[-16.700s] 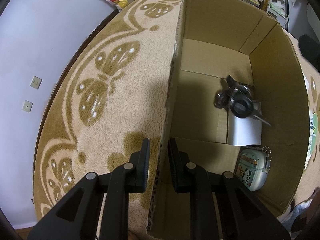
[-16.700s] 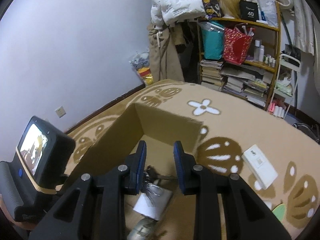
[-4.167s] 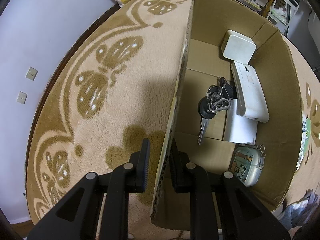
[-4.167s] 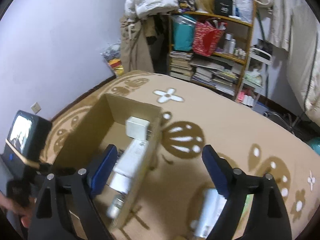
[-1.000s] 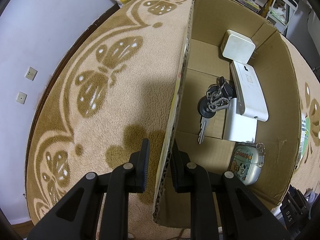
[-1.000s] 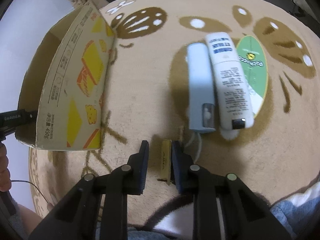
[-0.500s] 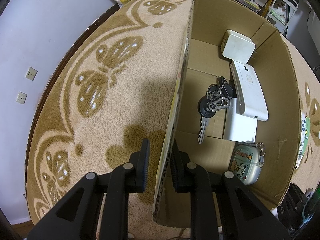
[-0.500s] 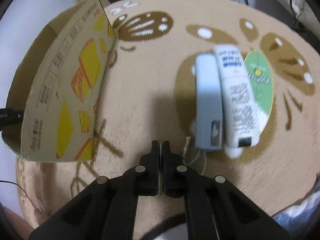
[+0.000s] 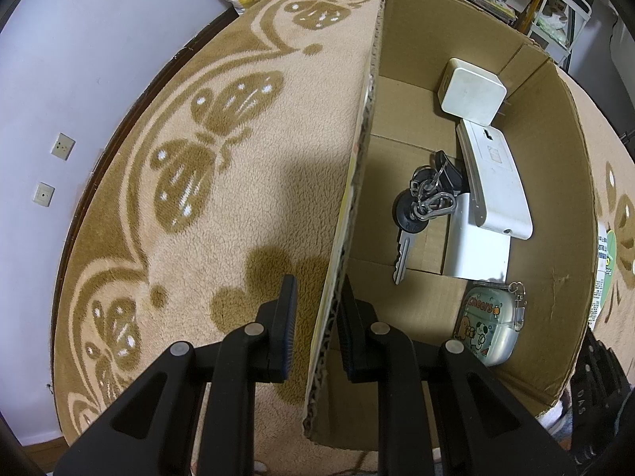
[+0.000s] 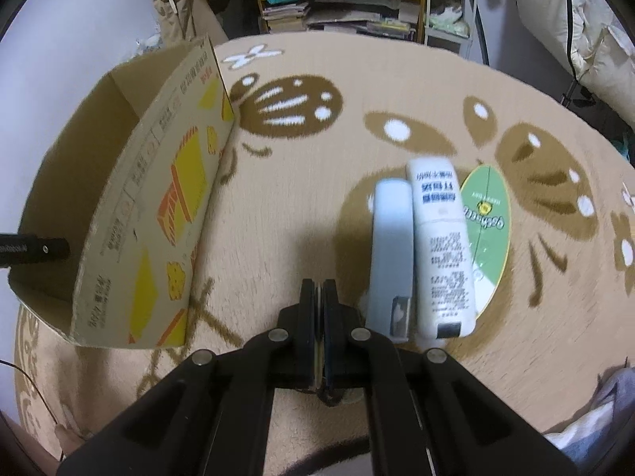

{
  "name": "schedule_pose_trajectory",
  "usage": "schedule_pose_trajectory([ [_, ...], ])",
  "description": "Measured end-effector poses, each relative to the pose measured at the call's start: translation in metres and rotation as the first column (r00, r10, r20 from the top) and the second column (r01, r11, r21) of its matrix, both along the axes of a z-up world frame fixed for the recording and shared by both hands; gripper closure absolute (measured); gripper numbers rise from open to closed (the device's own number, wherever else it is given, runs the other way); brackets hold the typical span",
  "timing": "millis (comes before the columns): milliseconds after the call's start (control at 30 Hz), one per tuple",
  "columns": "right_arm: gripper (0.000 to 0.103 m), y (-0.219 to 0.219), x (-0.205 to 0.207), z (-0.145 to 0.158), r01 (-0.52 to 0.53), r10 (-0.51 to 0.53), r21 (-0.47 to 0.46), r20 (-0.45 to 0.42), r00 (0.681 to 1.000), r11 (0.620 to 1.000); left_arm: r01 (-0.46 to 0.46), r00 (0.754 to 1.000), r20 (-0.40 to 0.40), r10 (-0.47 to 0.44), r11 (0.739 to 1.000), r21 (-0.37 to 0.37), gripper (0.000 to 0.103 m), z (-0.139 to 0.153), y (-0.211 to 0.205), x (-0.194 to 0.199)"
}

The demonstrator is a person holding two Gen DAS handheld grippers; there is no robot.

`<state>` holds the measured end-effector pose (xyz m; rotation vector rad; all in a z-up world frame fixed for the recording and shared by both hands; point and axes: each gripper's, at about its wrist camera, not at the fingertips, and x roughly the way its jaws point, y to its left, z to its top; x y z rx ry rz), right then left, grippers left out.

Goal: Organize rigid objects
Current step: 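Carry the yellow card with its black fob into the box and release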

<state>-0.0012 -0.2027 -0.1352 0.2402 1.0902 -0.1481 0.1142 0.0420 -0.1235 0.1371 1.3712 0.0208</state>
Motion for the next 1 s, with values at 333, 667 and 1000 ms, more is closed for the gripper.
schedule_pose_trajectory([
  [333,0.098,0.009,0.021,0.052,-0.04,0.041,-0.011,0.119,0.992,0.999,-0.001,1.0,0.0,0.001,1.0,-0.003,0.084,0.0,0.001,0.001],
  [667,0.098,0.055,0.063,0.125,-0.137,0.146,-0.051,0.295,0.944,0.989,-0.003,1.0,-0.001,0.003,1.0,-0.006,0.084,-0.001,0.001,0.001],
  [1000,0.098,0.098,0.088,0.129,-0.224,0.221,-0.029,0.332,0.917,0.974,-0.003,1.0,-0.002,0.003,1.0,-0.011,0.084,-0.001,0.0,0.001],
])
